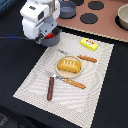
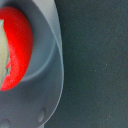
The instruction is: Interact with the objects in diverse but meaningful ways.
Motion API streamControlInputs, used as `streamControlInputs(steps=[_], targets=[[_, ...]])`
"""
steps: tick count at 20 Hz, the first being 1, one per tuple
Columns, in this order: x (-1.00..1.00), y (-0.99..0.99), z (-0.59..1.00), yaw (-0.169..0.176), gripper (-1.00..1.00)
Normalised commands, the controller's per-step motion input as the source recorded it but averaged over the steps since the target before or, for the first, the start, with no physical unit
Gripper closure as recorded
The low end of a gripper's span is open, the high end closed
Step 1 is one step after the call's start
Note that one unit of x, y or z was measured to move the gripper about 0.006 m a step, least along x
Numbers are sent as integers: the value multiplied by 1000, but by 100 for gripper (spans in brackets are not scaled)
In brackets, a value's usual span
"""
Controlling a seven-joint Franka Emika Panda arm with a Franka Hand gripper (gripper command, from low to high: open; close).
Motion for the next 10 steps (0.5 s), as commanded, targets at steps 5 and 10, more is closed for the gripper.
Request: streamControlInputs(steps=[5,10], targets=[[-341,-150,-353,-15,-100],[-398,-17,-301,10,-100]])
